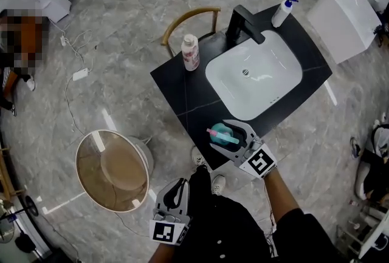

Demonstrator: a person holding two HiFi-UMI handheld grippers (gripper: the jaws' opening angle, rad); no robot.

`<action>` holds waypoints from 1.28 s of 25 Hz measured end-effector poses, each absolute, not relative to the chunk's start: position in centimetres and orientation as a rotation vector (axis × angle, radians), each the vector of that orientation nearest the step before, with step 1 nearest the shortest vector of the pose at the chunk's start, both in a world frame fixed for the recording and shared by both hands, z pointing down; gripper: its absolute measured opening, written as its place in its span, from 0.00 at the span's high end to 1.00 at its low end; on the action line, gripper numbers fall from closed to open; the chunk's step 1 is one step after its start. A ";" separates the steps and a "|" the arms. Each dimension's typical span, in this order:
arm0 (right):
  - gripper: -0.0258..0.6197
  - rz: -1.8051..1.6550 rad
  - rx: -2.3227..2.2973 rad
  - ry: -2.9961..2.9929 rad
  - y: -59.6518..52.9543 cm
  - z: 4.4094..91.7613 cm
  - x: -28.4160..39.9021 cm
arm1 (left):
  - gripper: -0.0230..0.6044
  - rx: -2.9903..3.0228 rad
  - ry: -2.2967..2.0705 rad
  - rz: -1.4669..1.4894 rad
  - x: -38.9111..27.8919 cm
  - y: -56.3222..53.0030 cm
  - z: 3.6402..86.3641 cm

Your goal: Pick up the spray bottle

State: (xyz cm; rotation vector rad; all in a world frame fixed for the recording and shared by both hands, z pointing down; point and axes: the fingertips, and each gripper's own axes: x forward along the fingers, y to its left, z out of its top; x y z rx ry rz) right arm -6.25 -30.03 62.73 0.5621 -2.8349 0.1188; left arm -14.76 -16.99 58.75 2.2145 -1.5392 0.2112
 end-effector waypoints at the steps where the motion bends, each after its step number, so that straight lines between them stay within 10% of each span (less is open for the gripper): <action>1: 0.56 0.096 0.542 -2.852 -30.2 62.6 -6.6 | 0.91 2.199 -1.537 0.217 -15.0 -17.2 59.3; 12: 0.81 0.036 0.553 -2.882 -30.8 62.1 -6.9 | 0.91 2.148 -1.549 0.246 -15.4 -18.5 60.6; 32: 0.81 0.120 1.264 -2.748 -28.3 48.6 2.9 | 0.91 2.274 -1.758 0.138 -14.5 -20.8 51.5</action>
